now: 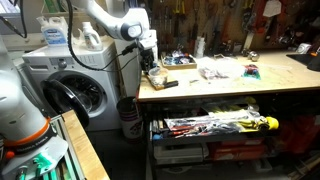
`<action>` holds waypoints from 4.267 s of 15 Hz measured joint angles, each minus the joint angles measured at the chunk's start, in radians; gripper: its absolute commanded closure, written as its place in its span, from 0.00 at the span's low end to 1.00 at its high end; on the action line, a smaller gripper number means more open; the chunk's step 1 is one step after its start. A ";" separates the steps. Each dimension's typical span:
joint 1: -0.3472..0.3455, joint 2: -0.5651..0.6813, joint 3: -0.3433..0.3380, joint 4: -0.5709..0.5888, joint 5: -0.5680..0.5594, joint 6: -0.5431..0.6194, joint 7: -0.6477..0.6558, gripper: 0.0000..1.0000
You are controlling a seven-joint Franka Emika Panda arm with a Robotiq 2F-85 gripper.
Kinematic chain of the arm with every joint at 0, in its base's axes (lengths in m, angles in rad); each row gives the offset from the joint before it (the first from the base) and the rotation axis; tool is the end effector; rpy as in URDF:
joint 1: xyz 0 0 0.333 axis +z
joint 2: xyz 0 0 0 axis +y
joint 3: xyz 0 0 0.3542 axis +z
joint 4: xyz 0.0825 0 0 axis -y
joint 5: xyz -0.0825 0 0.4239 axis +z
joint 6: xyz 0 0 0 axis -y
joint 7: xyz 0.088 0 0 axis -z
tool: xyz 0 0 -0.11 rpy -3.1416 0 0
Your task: Put the metal bowl in the clear bowl
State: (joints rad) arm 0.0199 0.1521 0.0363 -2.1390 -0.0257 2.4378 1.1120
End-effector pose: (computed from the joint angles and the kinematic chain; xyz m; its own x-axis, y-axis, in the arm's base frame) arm 0.6104 0.0338 0.3571 0.5020 -0.8614 0.0771 -0.8523 -0.5079 -0.1249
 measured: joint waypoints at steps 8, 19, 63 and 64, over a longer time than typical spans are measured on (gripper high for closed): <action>0.005 0.026 -0.018 0.019 0.000 0.013 0.003 1.00; 0.013 -0.038 -0.017 0.008 0.028 0.015 -0.066 0.99; -0.115 -0.106 -0.086 -0.054 0.006 0.019 -0.569 0.37; -0.112 -0.106 -0.086 -0.052 0.006 0.019 -0.569 0.19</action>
State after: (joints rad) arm -0.0918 0.0465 -0.0499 -2.1907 -0.0197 2.4569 0.5433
